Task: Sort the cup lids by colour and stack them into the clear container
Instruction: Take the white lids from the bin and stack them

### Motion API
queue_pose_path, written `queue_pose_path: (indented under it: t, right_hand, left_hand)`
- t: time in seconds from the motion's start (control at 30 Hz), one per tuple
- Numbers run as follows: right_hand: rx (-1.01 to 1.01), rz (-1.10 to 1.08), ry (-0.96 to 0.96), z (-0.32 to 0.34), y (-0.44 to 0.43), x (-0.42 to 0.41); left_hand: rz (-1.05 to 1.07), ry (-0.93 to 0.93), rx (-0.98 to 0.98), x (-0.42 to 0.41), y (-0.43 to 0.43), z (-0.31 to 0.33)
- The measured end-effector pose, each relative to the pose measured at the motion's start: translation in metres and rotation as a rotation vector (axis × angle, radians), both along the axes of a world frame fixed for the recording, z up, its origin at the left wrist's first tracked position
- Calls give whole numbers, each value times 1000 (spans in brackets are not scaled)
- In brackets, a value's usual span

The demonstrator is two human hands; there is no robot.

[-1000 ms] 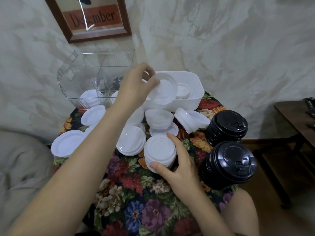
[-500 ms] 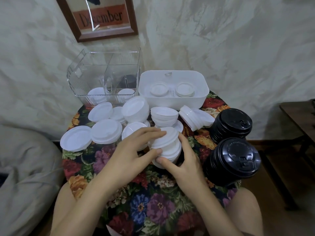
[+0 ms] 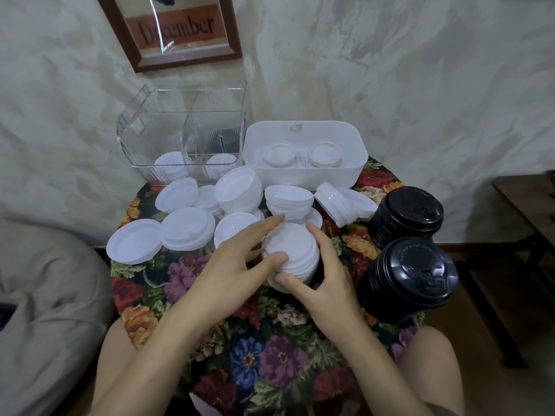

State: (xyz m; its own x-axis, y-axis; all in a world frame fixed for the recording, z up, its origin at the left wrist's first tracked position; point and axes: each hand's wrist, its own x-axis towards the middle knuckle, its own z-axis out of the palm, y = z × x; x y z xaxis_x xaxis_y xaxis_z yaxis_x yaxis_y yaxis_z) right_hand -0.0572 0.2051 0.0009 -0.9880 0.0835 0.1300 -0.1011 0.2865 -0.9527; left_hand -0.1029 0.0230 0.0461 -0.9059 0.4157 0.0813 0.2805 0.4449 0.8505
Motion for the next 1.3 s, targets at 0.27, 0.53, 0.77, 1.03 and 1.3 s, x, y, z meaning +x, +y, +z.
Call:
queue_pose_path:
  t: [0.27,0.53,0.77,1.03,1.3]
  right_hand:
    - [27,-22,0,-5,0,-3]
    - [-5,-16,-19,-11,2,-3]
    - [14,4,35,-6,1,-3]
    - [25,22,24,-8,2,-4]
    - [43,31,15,-7,1,-4]
  left_hand:
    - [-26,-95,62,-2,-3,-10]
    - [9,-70,160,14,8,-22]
    - [16,-58,160,16,7,-25]
    - [4,-35,123,15,5,-29]
    - [0,-24,107,15,5,-32]
